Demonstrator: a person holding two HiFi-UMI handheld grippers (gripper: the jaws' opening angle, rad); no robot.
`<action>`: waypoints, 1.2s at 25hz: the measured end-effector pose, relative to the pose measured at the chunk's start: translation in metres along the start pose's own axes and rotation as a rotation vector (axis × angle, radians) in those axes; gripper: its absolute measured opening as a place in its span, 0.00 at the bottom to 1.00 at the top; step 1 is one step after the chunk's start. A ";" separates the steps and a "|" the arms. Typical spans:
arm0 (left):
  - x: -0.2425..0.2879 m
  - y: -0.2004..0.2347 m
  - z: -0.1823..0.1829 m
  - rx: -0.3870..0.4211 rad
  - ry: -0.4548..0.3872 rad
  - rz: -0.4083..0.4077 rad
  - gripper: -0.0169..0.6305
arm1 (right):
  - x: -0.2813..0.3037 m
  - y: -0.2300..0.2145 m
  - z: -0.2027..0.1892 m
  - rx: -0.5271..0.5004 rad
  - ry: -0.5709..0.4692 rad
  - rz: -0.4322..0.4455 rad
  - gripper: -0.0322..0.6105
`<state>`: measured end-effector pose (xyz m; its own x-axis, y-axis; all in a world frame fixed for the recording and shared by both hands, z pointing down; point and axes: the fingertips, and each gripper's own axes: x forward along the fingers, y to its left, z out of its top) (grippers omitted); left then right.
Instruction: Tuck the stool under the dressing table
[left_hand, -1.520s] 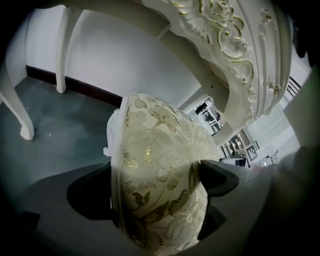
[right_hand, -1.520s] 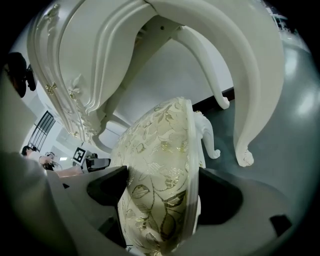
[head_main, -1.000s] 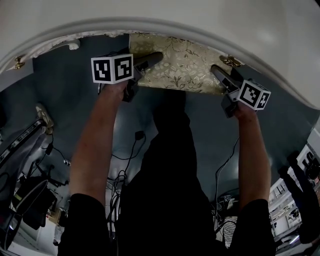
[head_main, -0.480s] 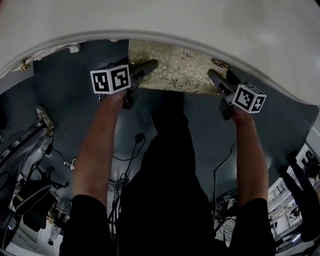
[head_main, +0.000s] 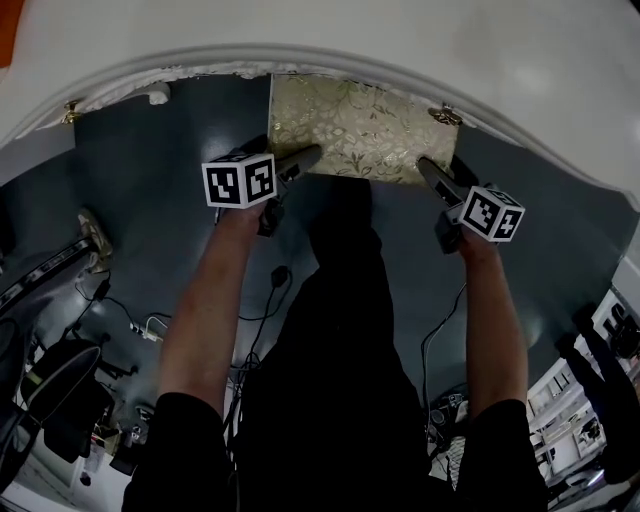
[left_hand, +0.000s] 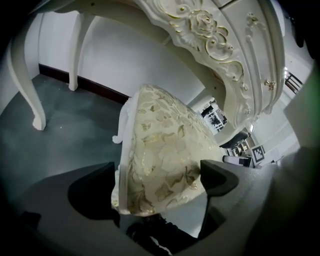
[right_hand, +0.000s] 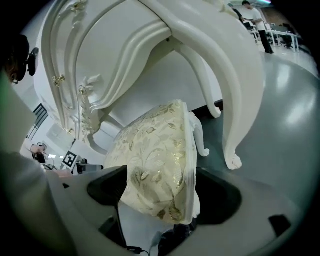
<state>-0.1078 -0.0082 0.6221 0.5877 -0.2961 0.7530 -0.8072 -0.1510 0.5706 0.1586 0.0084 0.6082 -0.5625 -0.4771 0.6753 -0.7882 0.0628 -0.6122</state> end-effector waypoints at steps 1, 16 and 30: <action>-0.002 0.000 -0.006 -0.001 0.010 0.003 0.84 | -0.002 0.001 -0.004 0.009 -0.001 -0.004 0.70; -0.003 0.000 -0.039 0.034 0.033 0.071 0.84 | -0.005 -0.002 -0.039 0.032 0.043 -0.045 0.69; -0.002 0.000 -0.037 0.040 0.007 0.118 0.84 | -0.004 -0.002 -0.038 0.005 0.018 -0.086 0.69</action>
<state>-0.1063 0.0271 0.6328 0.4890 -0.3074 0.8164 -0.8721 -0.1533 0.4647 0.1529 0.0436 0.6222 -0.4973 -0.4650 0.7324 -0.8324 0.0179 -0.5538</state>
